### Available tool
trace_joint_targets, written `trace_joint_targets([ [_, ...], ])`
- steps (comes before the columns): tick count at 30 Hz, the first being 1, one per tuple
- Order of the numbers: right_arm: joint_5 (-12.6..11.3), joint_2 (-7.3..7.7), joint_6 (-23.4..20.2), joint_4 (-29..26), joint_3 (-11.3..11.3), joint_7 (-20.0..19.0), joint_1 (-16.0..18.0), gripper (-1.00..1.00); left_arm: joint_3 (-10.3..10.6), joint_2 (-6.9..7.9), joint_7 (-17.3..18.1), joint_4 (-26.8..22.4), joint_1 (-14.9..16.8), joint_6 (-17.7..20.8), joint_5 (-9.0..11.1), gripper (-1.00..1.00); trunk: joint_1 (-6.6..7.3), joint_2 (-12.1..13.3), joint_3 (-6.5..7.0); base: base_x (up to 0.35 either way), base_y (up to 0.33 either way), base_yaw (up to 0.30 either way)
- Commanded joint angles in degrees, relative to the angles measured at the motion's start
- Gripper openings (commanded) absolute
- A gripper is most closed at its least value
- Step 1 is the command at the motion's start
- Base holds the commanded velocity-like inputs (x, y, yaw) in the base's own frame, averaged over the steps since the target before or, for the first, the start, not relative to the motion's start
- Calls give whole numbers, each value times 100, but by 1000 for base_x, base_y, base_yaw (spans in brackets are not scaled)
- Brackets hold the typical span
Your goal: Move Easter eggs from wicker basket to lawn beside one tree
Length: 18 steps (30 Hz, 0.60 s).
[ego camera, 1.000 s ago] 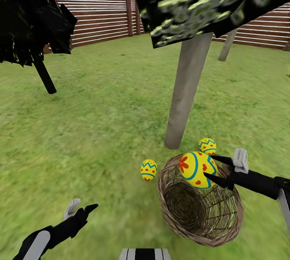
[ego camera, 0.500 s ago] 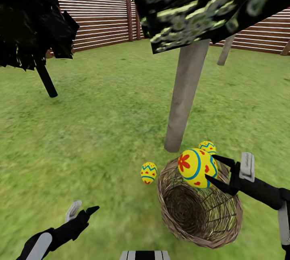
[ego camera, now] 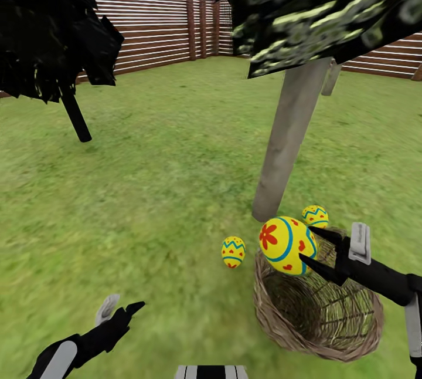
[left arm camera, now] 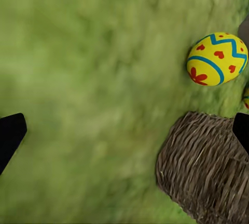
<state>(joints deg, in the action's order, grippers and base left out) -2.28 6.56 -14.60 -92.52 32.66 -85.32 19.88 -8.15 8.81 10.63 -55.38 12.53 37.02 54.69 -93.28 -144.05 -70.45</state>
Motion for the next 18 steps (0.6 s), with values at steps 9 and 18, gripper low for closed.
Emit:
trace_joint_targets([
  [9, 37, -36, -204, -3, -57, 39, 5, -100, -11, -7, 18, 3, 3, 33, 12, 100, 1, -2, -4, 0, 282, 0],
  [18, 67, -331, -831, -6, -103, 533, 6, -100, -11, -11, 18, 2, 3, 33, 15, 100, 1, -2, -4, 0, 282, 0],
])
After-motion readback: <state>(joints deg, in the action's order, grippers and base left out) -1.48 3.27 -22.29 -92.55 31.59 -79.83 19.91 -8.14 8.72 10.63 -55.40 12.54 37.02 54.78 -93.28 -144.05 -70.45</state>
